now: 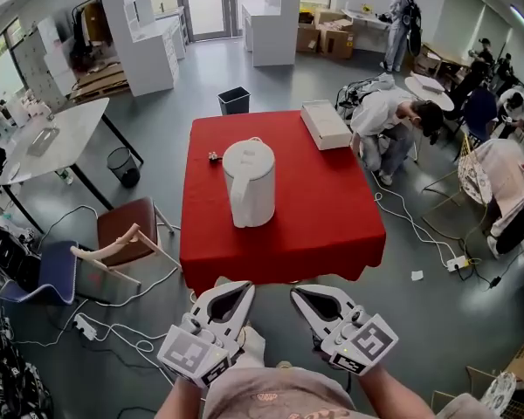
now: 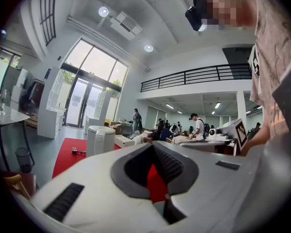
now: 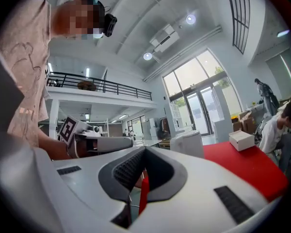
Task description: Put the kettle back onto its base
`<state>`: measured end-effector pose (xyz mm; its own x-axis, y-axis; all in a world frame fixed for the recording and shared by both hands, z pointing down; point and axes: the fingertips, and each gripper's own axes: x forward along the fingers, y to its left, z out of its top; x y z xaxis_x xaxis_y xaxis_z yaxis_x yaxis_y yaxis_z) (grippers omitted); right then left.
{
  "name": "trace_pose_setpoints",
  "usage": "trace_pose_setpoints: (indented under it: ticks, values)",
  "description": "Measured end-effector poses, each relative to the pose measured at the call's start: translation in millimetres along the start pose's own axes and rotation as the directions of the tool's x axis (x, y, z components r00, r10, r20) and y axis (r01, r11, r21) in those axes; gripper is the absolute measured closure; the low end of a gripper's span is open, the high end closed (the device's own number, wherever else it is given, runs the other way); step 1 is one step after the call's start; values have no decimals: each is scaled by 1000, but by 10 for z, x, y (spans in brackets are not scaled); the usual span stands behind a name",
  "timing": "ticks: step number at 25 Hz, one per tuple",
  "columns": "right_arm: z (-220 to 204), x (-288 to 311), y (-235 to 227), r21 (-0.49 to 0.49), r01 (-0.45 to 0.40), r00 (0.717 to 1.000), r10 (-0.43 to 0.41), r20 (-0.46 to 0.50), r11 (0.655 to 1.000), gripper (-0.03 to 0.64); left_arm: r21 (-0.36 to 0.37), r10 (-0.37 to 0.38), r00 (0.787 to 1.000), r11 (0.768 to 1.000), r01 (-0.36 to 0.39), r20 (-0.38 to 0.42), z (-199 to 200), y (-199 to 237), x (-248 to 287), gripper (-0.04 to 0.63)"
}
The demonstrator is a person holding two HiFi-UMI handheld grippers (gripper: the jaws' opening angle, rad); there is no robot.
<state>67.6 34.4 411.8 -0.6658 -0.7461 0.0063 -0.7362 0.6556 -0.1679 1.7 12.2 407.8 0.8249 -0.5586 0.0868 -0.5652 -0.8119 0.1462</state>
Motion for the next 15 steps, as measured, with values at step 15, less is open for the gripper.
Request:
trace_pose_setpoints:
  ticks: [15]
  values:
    - [123,-698,613,-51,3,1000,-2,19,999,614,21,70,998,997,-70,-1,-33,-809,-481,594]
